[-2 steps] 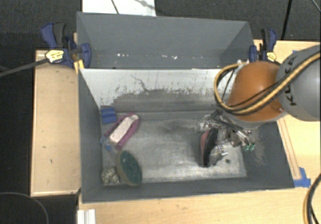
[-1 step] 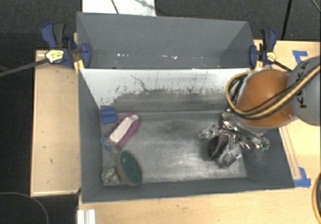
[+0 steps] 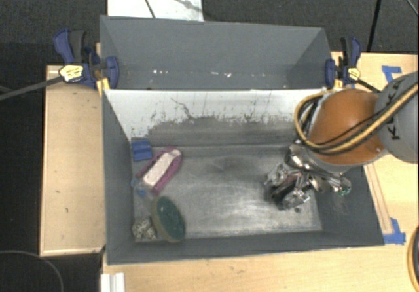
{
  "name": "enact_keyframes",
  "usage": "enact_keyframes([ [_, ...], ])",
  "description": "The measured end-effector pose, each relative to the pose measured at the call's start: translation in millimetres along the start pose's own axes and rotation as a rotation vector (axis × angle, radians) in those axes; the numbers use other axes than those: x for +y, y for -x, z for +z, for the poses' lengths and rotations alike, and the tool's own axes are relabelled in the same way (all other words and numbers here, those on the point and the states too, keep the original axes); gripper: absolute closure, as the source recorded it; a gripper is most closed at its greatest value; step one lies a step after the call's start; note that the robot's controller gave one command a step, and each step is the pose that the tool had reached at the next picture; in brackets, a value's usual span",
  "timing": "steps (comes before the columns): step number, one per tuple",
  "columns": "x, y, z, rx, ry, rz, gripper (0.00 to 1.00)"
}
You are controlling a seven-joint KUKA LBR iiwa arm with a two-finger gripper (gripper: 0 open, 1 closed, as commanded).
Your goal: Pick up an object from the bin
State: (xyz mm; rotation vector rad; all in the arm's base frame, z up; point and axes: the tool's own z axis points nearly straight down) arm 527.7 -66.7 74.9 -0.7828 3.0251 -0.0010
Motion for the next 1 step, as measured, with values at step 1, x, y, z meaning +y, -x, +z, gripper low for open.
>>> enact_keyframes([
  [1, -70.7, -2.9, -150.8, 0.011, 0.001, -0.31, 1.0],
])
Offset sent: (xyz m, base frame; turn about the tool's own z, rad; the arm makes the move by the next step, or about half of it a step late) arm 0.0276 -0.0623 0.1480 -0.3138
